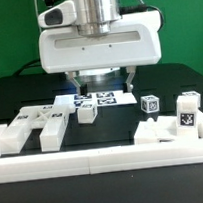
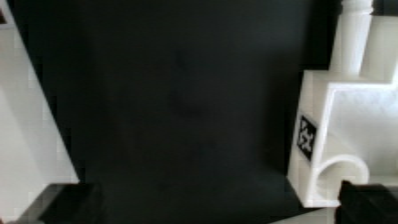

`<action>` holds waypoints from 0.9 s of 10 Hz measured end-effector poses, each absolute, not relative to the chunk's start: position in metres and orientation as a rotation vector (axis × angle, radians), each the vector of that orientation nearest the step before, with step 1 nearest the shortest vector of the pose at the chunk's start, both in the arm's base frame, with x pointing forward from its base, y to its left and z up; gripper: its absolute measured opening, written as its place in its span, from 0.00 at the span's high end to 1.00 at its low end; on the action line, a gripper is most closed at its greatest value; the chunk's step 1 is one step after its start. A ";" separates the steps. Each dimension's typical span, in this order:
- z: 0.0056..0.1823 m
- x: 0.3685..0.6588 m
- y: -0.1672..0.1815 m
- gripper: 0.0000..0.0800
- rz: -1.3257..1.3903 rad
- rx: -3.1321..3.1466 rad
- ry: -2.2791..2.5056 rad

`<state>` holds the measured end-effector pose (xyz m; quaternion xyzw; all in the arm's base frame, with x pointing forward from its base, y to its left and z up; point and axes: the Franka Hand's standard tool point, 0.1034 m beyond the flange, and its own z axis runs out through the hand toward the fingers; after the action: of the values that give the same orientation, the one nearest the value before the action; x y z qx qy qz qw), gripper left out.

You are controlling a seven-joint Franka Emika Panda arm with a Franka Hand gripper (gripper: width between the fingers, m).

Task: Assemble chair

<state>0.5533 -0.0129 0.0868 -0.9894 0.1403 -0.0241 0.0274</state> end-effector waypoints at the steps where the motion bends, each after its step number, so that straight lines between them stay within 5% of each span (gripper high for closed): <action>1: 0.087 0.553 -0.013 0.19 -0.074 -3.056 0.433; 9: 0.069 0.505 -0.050 0.19 0.070 -3.053 0.541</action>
Offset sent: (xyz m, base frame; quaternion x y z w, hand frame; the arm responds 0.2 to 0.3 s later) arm -0.0547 -0.0394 -0.0053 -0.0120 -0.0365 0.0638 0.9972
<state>0.5051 -0.0498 0.0691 -0.9842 0.1745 0.0227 0.0201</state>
